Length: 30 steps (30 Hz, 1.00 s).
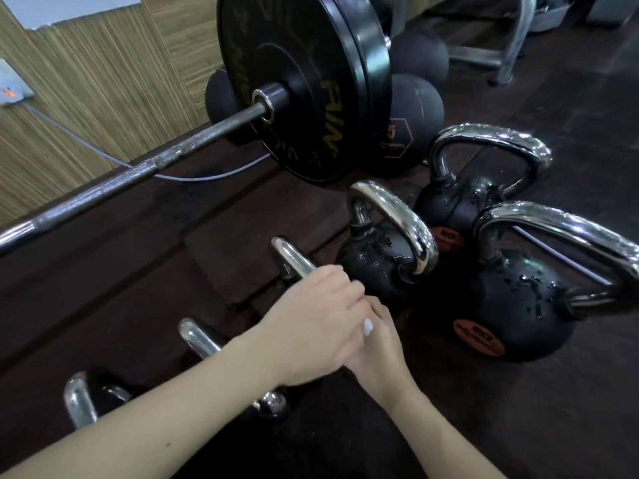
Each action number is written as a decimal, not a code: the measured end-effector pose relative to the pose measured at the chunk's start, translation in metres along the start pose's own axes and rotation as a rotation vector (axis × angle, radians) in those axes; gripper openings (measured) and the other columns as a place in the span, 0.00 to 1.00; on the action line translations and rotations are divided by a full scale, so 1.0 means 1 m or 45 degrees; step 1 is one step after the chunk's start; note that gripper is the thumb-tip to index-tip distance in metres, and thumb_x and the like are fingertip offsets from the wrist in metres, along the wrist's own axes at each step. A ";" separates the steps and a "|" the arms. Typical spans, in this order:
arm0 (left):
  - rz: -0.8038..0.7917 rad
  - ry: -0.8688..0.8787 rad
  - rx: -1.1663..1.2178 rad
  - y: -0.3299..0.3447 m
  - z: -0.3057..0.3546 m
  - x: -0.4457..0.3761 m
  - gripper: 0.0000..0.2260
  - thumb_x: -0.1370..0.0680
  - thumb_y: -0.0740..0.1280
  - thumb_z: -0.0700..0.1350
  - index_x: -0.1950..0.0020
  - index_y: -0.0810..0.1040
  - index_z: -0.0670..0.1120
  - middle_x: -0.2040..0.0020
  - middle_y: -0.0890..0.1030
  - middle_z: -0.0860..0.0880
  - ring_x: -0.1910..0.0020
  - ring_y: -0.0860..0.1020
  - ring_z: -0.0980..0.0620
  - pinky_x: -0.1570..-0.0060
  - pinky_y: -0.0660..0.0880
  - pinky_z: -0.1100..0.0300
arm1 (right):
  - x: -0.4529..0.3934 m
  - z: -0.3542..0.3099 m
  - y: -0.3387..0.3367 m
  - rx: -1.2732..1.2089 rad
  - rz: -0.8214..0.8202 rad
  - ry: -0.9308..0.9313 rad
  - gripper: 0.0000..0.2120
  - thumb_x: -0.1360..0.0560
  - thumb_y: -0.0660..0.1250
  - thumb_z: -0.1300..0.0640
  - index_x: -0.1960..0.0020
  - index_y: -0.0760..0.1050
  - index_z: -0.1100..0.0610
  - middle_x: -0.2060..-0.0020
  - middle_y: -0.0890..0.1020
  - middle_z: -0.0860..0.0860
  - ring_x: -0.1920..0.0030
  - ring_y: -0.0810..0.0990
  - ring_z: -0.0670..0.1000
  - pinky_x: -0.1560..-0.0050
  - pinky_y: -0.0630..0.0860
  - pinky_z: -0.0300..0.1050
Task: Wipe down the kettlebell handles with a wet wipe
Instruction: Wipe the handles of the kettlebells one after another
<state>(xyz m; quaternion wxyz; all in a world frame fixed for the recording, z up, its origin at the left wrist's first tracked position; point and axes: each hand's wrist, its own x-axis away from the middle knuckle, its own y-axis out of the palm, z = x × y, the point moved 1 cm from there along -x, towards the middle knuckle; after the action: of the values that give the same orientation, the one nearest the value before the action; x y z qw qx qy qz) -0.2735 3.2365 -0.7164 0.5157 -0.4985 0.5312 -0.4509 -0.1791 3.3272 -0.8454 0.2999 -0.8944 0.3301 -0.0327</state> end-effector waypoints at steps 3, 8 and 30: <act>-0.048 -0.290 0.013 -0.010 -0.044 -0.017 0.18 0.19 0.53 0.51 0.62 0.76 0.47 0.62 0.77 0.46 0.61 0.74 0.41 0.52 0.73 0.44 | -0.004 -0.003 -0.001 -0.053 -0.021 0.040 0.43 0.42 0.83 0.39 0.31 0.75 0.48 0.38 0.74 0.39 0.36 0.72 0.41 0.35 0.70 0.35; -0.145 -0.966 0.659 -0.016 -0.095 -0.024 0.18 0.18 0.55 0.45 0.69 0.69 0.49 0.65 0.75 0.54 0.58 0.70 0.46 0.57 0.67 0.53 | -0.004 -0.003 -0.002 -0.081 -0.061 0.069 0.49 0.44 0.85 0.39 0.26 0.71 0.45 0.36 0.71 0.35 0.31 0.68 0.39 0.33 0.66 0.30; -0.015 -0.633 0.203 -0.001 -0.080 -0.010 0.15 0.19 0.56 0.42 0.54 0.82 0.42 0.53 0.83 0.41 0.52 0.79 0.38 0.56 0.76 0.48 | -0.005 -0.004 -0.003 -0.015 -0.056 0.048 0.48 0.43 0.85 0.41 0.26 0.72 0.49 0.36 0.74 0.40 0.34 0.69 0.41 0.38 0.62 0.22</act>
<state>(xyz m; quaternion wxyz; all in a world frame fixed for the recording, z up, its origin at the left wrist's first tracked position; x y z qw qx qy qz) -0.3530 3.2439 -0.7090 0.6655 -0.5548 0.3479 -0.3582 -0.1823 3.3301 -0.8398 0.2873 -0.9025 0.3163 -0.0542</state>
